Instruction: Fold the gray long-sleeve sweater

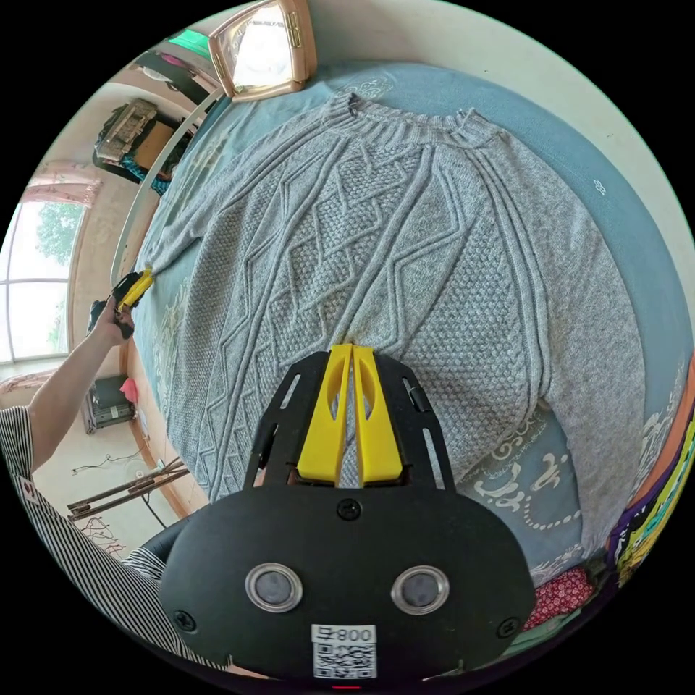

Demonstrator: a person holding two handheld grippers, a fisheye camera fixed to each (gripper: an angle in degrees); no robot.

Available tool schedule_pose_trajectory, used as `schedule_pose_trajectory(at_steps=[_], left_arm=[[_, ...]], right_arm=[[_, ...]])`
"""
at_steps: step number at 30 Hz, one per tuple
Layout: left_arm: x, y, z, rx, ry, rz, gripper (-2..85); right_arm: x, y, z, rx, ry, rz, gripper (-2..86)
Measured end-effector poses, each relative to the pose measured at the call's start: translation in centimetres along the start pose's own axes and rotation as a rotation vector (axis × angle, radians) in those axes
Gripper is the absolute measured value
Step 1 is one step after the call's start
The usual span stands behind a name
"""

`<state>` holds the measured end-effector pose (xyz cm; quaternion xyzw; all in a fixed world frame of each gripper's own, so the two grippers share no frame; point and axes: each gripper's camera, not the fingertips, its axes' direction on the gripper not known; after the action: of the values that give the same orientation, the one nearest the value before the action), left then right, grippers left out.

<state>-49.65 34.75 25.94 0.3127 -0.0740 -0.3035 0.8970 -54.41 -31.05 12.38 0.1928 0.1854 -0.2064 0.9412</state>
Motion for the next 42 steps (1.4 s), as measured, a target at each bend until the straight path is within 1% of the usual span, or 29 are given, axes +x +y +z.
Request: schedule_pose_trajectory(at_steps=[2, 5, 7, 9, 11, 14, 16, 20, 22, 24, 27, 29, 31, 36, 39, 42], left_arm=[[-0.8, 0.9, -1.3, 0.022, 0.025, 0.061, 3.5], [-1.0, 2.5, -3.4, 0.048, 0.068, 0.166, 3.3], [-1.7, 3.4, -3.9, 0.05, 0.022, 0.215, 3.3], [-4.0, 3.6, -2.4, -0.027, -0.052, 0.206, 3.6], [-8.4, 4.2, -0.1, -0.144, -0.067, 0.112, 4.2], [-12.1, 6.2, -0.3, -0.135, 0.011, 0.081, 5.3], [-13.9, 7.3, -0.9, -0.114, 0.008, 0.072, 6.5], [-17.6, 7.1, -3.3, -0.005, -0.052, 0.061, 9.0], [-19.0, 6.0, -3.4, 0.016, -0.038, 0.049, 10.0], [-20.3, 4.8, -2.4, -0.02, -0.018, 0.038, 10.6], [-22.2, 3.9, -1.0, -0.023, 0.066, 0.006, 10.4], [-23.5, 4.0, -0.6, 0.006, 0.19, -0.036, 10.4], [-24.0, 4.5, -0.4, 0.015, 0.263, -0.049, 11.1], [-26.2, 5.3, 1.4, 0.042, 0.368, -0.141, 12.2], [-26.4, 4.8, 2.9, 0.047, 0.41, -0.153, 11.0], [-24.7, 4.7, 2.3, 0.102, 0.389, -0.102, 4.3]], right_arm=[[-2.1, -0.8, -1.3, 0.033, -0.007, -0.039, 0.1], [-7.0, -3.1, -3.8, 0.117, -0.077, -0.149, 0.1], [-11.8, -6.0, -4.6, 0.151, -0.136, -0.275, 0.3], [-15.3, -8.6, -4.3, 0.145, -0.169, -0.361, 0.5], [-18.8, -11.4, -4.0, 0.131, -0.185, -0.435, 0.9], [-23.8, -16.1, -3.7, 0.102, -0.192, -0.534, 2.5], [-27.1, -19.7, -3.1, 0.068, -0.162, -0.588, 4.7], [-30.7, -24.4, -1.7, 0.016, -0.071, -0.612, 5.3], [-32.6, -26.9, -1.0, -0.016, -0.074, -0.622, 5.4], [-34.2, -28.4, -0.5, -0.037, -0.087, -0.627, 5.5], [-36.5, -30.4, 0.4, -0.065, -0.09, -0.627, 5.4], [-37.5, -31.3, 1.2, -0.096, -0.076, -0.622, 5.4], [-38.4, -32.1, 2.3, -0.137, -0.077, -0.614, 5.0], [-39.0, -33.1, 2.1, -0.097, -0.087, -0.596, 2.9], [-39.5, -33.4, 1.9, -0.082, -0.069, -0.619, 2.4], [-39.8, -33.6, 1.7, -0.071, -0.064, -0.614, 2.0]])
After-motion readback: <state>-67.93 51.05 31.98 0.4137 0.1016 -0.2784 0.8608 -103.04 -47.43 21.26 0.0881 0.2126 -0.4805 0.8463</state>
